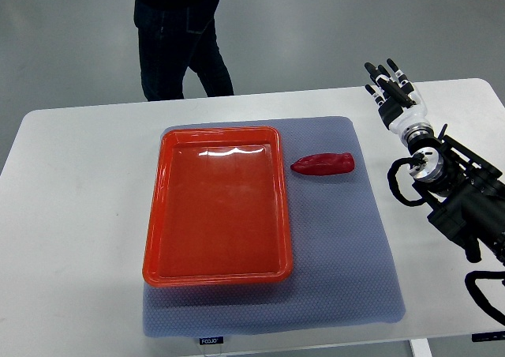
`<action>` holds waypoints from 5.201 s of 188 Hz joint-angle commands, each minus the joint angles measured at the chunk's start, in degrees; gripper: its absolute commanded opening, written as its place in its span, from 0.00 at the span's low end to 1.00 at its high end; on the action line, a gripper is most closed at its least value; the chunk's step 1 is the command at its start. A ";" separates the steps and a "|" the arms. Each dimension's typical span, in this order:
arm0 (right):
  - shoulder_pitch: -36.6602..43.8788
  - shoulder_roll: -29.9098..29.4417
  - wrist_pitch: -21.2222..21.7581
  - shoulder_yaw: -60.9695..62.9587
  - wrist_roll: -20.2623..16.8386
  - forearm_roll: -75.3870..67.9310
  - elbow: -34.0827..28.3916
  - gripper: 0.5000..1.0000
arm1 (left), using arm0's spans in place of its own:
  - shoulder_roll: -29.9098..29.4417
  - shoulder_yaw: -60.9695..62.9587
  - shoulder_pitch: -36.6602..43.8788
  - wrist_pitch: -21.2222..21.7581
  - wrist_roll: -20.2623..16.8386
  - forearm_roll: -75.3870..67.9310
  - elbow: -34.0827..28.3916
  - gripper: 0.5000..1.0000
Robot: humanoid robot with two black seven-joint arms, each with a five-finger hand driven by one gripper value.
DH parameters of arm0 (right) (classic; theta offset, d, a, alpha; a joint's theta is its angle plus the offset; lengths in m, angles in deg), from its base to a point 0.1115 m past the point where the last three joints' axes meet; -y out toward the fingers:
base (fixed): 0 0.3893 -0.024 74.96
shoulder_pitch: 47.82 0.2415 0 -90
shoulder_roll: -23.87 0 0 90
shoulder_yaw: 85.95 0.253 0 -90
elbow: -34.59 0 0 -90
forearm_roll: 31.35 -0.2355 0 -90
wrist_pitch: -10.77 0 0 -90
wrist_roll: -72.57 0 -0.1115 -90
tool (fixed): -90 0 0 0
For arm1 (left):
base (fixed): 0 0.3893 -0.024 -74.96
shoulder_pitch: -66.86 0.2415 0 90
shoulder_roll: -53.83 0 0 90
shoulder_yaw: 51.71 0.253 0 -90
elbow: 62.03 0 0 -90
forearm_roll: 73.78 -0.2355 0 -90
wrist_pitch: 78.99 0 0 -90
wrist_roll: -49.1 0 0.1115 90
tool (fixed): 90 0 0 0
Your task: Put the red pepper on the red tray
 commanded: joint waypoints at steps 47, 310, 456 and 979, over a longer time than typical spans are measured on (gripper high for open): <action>0.00 -0.16 0.13 0.00 -0.07 0.00 -0.09 0.84 | 0.00 0.38 0.47 0.04 0.54 -0.14 0.26 1.00; 7.56 7.66 -0.13 -20.65 -0.07 27.86 -9.66 0.84 | 0.00 0.46 0.38 0.04 0.54 -0.14 -0.27 1.00; 29.09 14.52 0.75 -73.91 -2.97 38.94 -15.99 0.84 | 0.00 0.46 0.38 0.04 0.54 -0.14 -0.27 1.00; 40.61 -0.77 -1.63 -76.46 -3.05 41.84 -21.44 0.21 | 0.00 0.46 0.38 0.04 0.54 -0.05 -0.18 1.00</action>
